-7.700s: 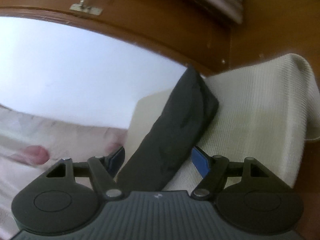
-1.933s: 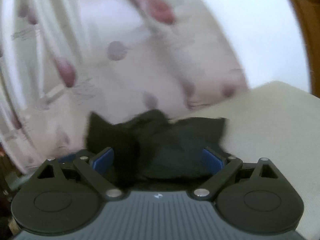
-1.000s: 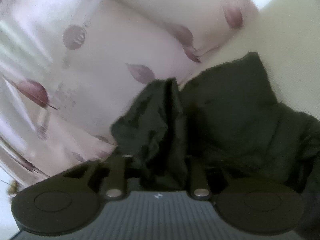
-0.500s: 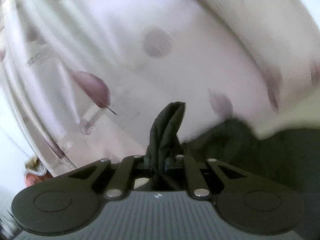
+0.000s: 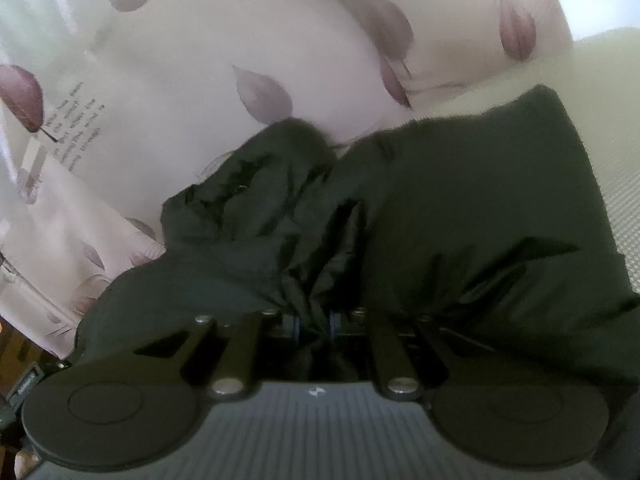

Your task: Fold large clothes

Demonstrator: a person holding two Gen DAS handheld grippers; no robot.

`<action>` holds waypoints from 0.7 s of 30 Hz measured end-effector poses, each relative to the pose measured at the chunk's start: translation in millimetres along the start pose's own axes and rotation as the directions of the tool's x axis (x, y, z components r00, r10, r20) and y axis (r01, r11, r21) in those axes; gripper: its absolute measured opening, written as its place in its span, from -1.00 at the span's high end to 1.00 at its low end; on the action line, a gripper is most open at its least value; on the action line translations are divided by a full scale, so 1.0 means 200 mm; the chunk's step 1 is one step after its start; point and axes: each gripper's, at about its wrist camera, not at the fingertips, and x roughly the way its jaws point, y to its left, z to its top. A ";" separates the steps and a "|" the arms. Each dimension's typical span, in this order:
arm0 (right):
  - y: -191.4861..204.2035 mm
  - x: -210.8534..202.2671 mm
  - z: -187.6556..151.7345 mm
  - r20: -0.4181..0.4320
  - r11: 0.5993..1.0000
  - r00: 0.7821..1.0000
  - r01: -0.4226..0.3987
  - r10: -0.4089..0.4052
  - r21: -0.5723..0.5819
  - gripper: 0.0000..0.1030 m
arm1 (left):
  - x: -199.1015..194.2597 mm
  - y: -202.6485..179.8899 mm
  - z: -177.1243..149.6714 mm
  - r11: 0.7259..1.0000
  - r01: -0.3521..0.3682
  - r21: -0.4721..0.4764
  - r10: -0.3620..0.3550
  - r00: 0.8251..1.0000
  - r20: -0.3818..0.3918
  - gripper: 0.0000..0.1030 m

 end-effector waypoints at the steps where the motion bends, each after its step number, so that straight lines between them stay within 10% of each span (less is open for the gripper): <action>1: -0.01 0.01 0.01 -0.001 1.000 1.000 -0.007 0.007 0.018 0.82 | 0.00 0.01 0.00 1.000 -0.014 -0.003 0.014 1.000 0.002 -0.98; 10: -0.04 0.00 0.03 -0.067 0.996 0.998 -0.015 0.020 0.083 0.82 | 0.03 -0.09 0.01 0.982 -0.133 0.133 0.140 0.989 -0.043 -0.99; 13: 0.02 -0.23 0.05 -0.012 0.987 1.000 0.028 -0.027 0.160 0.40 | -0.12 -0.03 0.07 0.991 -0.008 0.132 0.016 0.998 -0.056 -0.74; 16: 0.04 -0.66 -0.07 0.144 0.985 0.985 -0.111 0.092 0.132 -0.67 | -0.43 0.08 0.09 0.989 0.101 0.108 -0.101 0.995 -0.003 -1.00; 21: -0.08 -1.33 -0.48 0.220 0.992 0.972 -0.098 0.078 0.080 -0.73 | -0.82 0.24 0.00 0.974 0.179 0.142 -0.173 0.984 -0.049 -0.99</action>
